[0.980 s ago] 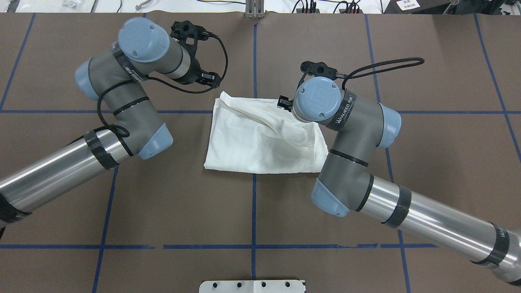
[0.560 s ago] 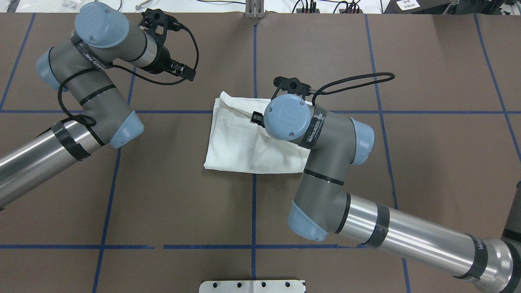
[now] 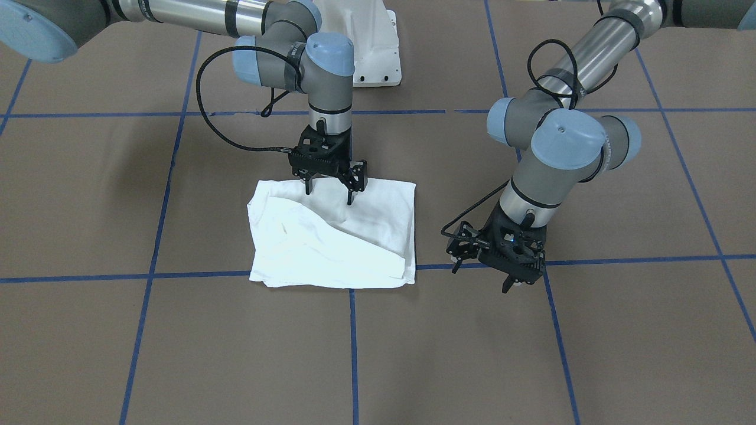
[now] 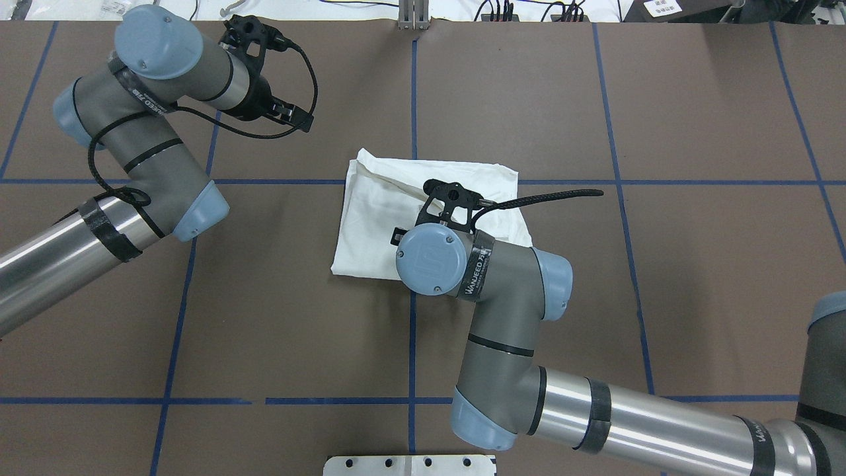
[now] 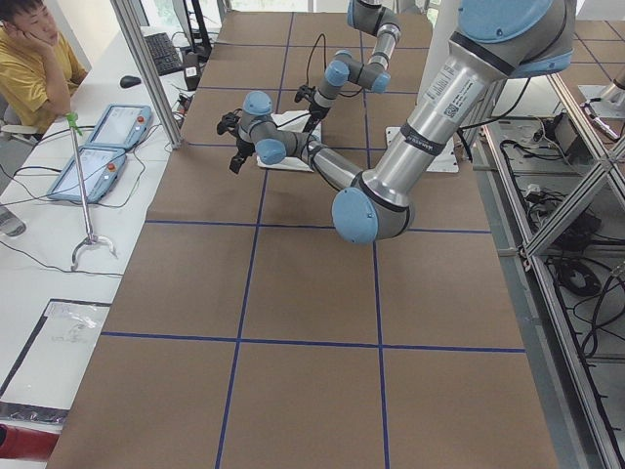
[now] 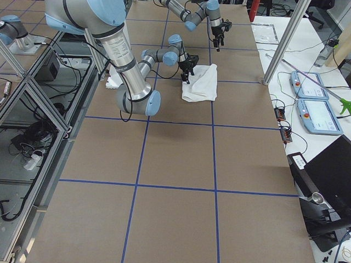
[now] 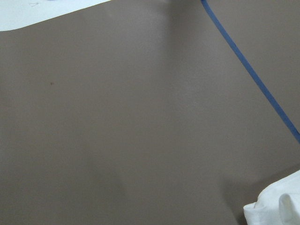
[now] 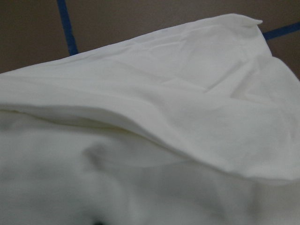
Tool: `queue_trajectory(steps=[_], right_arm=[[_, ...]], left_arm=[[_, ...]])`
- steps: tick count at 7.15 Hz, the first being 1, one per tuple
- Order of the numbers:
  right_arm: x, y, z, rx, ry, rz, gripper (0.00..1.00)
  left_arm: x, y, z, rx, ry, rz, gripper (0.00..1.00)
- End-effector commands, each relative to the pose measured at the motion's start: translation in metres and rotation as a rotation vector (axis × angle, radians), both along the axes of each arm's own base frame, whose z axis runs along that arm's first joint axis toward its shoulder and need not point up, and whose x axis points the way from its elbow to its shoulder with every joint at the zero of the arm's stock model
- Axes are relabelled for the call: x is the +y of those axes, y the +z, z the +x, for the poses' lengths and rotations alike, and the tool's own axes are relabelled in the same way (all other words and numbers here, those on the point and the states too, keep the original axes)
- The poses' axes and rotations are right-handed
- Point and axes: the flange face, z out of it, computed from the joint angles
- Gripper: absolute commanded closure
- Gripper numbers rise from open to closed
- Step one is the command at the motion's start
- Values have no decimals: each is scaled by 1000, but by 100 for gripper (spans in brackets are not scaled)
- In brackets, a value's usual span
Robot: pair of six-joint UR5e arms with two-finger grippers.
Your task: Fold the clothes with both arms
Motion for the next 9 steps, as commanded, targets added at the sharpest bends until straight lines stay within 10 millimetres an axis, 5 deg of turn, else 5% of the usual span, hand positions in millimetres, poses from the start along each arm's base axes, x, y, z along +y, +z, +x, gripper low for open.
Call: queue_trajectory(steps=[1,4,6,7,9], right_arm=[[-21,16,-2,44,54,16,4],[-116,24,18,88,156,15,5],[-187,58,27,106,188,52,4],[-212,52,45,106,190,73,4],[-216,31,50,71,133,71,2]], left_arm=[[0,0,0,3,-3,-4,0],[1,-1,-1,15,-4,7,0],[4,3,-2,21,-10,-4,0],[4,3,-2,21,-10,-4,0],[8,2,-6,28,-11,2,0]])
